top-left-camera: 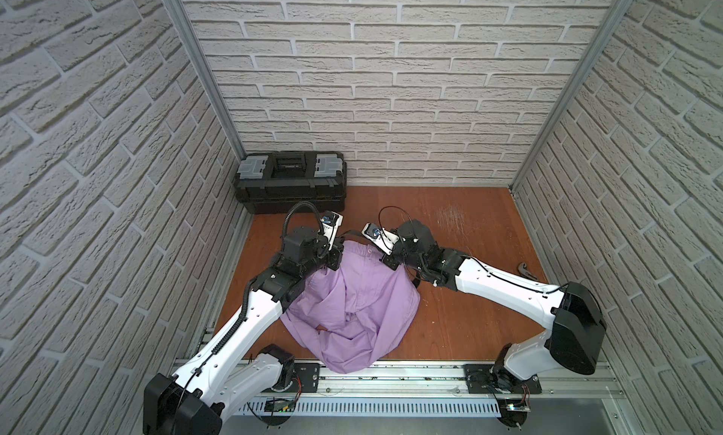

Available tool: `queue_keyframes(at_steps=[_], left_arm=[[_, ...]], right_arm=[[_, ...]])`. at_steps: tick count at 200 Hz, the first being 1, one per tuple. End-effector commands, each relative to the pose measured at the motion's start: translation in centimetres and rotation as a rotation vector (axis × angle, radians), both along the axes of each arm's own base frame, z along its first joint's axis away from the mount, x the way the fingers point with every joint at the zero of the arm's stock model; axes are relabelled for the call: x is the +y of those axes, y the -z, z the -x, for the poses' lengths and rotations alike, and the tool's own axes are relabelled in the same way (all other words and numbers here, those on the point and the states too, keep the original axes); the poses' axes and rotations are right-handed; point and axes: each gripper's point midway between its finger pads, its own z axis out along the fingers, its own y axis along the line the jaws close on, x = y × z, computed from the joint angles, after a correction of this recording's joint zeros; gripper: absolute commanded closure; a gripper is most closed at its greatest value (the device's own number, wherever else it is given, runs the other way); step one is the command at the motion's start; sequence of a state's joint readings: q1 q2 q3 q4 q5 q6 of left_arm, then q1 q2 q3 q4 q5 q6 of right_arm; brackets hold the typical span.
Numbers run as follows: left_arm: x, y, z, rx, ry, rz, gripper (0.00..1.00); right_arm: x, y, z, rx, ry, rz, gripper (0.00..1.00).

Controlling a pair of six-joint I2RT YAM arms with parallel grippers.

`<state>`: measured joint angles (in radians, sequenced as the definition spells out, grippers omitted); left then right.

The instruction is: Remove the belt from the trousers

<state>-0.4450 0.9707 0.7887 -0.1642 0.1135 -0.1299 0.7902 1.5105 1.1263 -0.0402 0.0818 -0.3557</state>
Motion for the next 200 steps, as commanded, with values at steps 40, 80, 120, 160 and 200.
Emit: queue_keyframes(at_steps=[40, 80, 120, 160, 200], left_arm=[[-3.0, -5.6, 1.0, -0.271, 0.209, 0.076, 0.35], [-3.7, -5.4, 1.1, -0.260, 0.292, -0.066, 0.30], [-5.4, -1.4, 1.4, -0.335, 0.447, -0.362, 0.31], [-7.5, -0.3, -0.2, -0.303, 0.547, -0.430, 0.36], [-8.0, 1.3, -1.5, -0.278, 0.543, -0.444, 0.42]], right_arm=[[-1.3, -2.4, 0.1, -0.055, 0.035, -0.003, 0.97], [-1.4, -3.2, 0.3, -0.061, 0.034, -0.024, 0.97], [-1.5, -3.5, 0.6, -0.048, 0.033, -0.042, 0.97], [-1.6, -3.5, 0.9, -0.046, 0.033, -0.054, 0.97], [-1.7, -3.2, 0.9, -0.043, 0.042, -0.072, 0.97]])
